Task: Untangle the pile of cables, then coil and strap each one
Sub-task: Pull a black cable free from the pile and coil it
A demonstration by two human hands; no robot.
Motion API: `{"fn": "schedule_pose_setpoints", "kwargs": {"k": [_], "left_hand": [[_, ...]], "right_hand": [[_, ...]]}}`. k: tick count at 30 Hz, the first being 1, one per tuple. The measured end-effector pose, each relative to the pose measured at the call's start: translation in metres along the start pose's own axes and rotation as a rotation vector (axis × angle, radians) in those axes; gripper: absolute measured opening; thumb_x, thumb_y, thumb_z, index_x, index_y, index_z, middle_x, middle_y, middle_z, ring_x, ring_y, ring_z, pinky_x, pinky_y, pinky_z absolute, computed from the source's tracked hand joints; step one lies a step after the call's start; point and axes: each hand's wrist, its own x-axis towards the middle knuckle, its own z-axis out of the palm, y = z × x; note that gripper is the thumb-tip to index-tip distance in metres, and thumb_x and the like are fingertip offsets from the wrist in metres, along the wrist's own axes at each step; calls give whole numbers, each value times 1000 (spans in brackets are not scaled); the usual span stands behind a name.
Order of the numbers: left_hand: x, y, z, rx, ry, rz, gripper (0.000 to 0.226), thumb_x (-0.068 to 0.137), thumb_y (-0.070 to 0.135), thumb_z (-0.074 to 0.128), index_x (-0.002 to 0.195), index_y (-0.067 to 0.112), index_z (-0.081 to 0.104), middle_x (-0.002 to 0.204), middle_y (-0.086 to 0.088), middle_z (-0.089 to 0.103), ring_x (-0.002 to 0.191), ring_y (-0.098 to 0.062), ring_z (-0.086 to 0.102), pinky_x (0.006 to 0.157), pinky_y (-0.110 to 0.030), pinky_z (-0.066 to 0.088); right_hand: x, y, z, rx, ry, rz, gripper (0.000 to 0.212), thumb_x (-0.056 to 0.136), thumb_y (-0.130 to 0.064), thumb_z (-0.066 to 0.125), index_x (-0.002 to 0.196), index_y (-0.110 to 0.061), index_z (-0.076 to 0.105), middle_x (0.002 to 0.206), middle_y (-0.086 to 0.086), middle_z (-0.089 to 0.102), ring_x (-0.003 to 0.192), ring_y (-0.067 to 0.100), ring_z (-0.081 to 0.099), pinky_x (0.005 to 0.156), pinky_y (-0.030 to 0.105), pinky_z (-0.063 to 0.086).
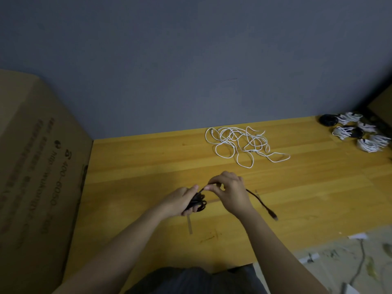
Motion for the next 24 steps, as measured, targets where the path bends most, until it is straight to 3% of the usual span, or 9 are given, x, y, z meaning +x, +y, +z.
{"fn": "schedule_pose_setpoints", "kwargs": {"k": [4, 6, 9, 12, 15, 17, 20, 22, 24], "left_hand": [[-14, 21, -1, -499, -107, 109, 70, 89, 59, 21, 56, 9, 59, 34, 0, 35, 29, -12, 29, 38, -19, 24], [-18, 31, -2, -692, -131, 136, 73, 85, 62, 17, 50, 14, 58, 32, 2, 30, 27, -10, 27, 44, -26, 23], [-19, 41, -4, -886, -82, 161, 76, 81, 70, 15, 47, 15, 55, 30, 4, 25, 25, -9, 24, 54, -30, 32], [-16, 48, -7, -996, -43, 189, 74, 80, 72, 20, 45, 16, 54, 29, 6, 23, 24, -8, 19, 52, -23, 42], [-11, 51, -7, -1092, 5, 168, 72, 78, 74, 24, 43, 18, 52, 28, 7, 23, 24, -7, 18, 53, -21, 45], [-9, 48, -7, -1129, 22, 158, 71, 76, 74, 25, 43, 18, 51, 28, 7, 23, 23, -6, 18, 52, -21, 45], [-4, 46, -4, -1055, 52, 137, 71, 76, 76, 24, 49, 18, 54, 32, 6, 28, 27, -8, 24, 59, -24, 45], [-1, 46, -2, -869, 180, 96, 68, 80, 74, 29, 56, 17, 56, 39, 2, 40, 33, -13, 36, 64, -30, 42], [2, 46, -1, -628, 329, 64, 61, 87, 67, 36, 67, 15, 61, 48, 0, 56, 43, -14, 54, 65, -31, 46]], "right_hand": [[2, -7, -1, 475, -60, 187, 4, 85, -25, 67, 83, -25, 70, 86, 0, 60, 83, 11, 57, 77, 28, 42], [3, -14, 3, 615, -103, 237, 10, 89, -20, 63, 83, -22, 70, 87, 3, 62, 84, 12, 58, 81, 29, 42], [3, -25, 3, 762, -171, 307, 49, 91, -50, 48, 89, -7, 70, 90, 10, 64, 88, 18, 59, 89, 33, 42], [0, -33, 1, 885, -298, 379, 90, 76, -85, 30, 109, -9, 66, 100, 7, 65, 102, 24, 56, 105, 48, 39], [0, -37, 0, 923, -297, 326, 91, 70, -90, 33, 110, -15, 66, 100, 6, 64, 100, 23, 53, 106, 54, 33], [0, -39, -2, 897, -249, 302, 72, 78, -80, 41, 103, -19, 68, 95, 2, 67, 95, 17, 58, 101, 47, 40], [1, -42, 0, 855, -149, 313, 53, 93, -61, 38, 94, -16, 66, 79, 0, 61, 78, 11, 58, 79, 25, 46], [1, -44, 3, 781, -63, 349, 43, 98, -49, 34, 88, -16, 61, 73, -4, 55, 68, 6, 50, 65, 15, 40], [0, -41, 3, 657, -19, 338, 34, 101, -39, 34, 84, -21, 57, 70, -8, 52, 61, 1, 46, 59, 15, 37]]}}
